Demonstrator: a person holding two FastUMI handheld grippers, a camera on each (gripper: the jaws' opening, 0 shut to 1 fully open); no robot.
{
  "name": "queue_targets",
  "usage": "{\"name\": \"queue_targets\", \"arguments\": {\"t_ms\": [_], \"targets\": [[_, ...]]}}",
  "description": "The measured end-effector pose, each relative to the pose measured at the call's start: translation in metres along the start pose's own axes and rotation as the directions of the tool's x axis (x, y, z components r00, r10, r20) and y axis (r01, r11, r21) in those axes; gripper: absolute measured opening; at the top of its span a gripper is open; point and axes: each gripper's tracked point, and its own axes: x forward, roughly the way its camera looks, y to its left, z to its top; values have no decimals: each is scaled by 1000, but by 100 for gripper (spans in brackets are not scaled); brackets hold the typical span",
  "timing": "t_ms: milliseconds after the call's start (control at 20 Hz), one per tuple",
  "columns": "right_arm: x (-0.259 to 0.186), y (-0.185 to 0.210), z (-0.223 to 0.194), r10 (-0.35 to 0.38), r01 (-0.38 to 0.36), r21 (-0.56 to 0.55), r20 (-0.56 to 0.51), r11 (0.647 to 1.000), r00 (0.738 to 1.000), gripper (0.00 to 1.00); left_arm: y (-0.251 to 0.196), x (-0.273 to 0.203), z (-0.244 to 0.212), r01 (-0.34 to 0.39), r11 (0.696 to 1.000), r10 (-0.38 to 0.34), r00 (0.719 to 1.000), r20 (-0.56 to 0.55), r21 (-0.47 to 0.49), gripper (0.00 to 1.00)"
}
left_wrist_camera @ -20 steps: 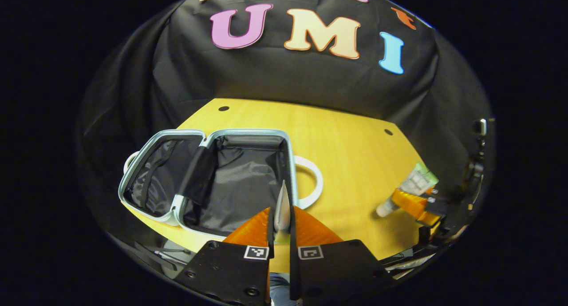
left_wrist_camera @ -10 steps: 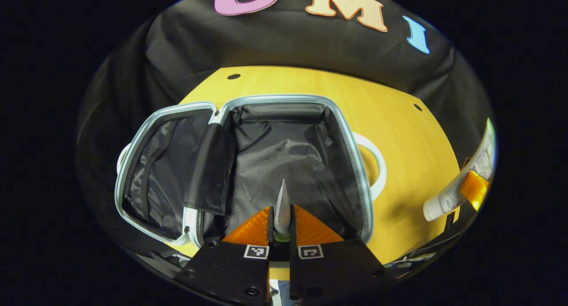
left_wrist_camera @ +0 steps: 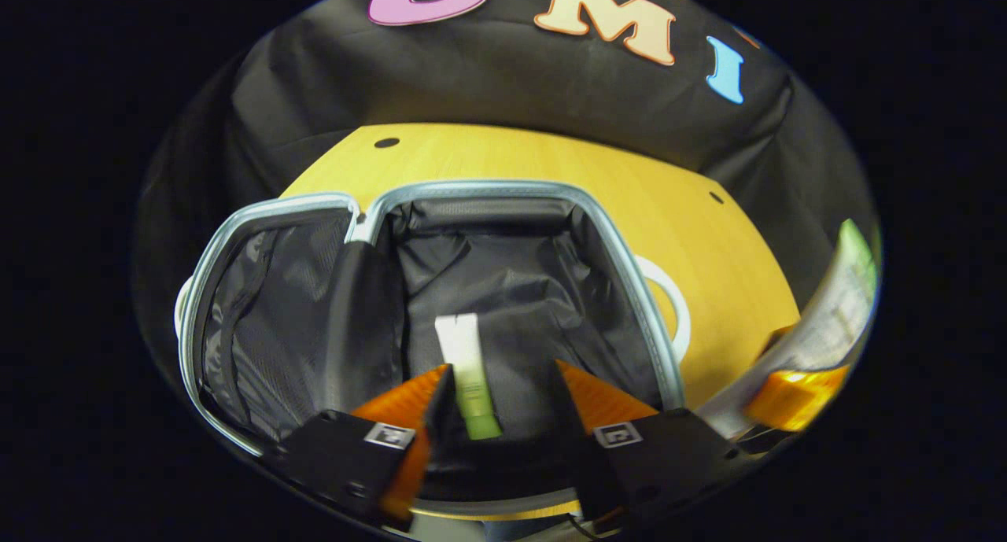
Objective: First open the suitcase, pack the skin care products into it, and then close the suitcase.
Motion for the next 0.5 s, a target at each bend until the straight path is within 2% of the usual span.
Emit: {"name": "queue_targets", "arguments": {"t_ms": [50, 100, 300, 350, 400, 500], "targets": [[12, 3, -8, -1, 1, 20, -31, 1000, 1000, 22, 5, -5, 9, 7, 1000, -7, 1000, 31, 11, 78], [24, 4, -15, -8, 11, 41, -55, 999, 998, 22, 10, -10, 18, 11, 1000, -12, 998, 59, 13, 89], [65, 0, -44, -57, 70, 78, -153, 995, 986, 22, 49, -33, 41, -14, 1000, 16, 992, 129, -15, 86], [70, 0, -49, -81, 93, 65, -171, 994, 982, 17, 61, -39, 44, -26, 999, 30, 990, 136, -32, 86], [76, -1, -53, -102, 114, 52, -187, 992, 977, 22, 75, -47, 47, -41, 998, 49, 988, 146, -55, 86], [82, -1, -56, -119, 133, 56, -208, 990, 971, 22, 111, -55, 45, -78, 992, 93, 984, 155, -99, 89]]}}
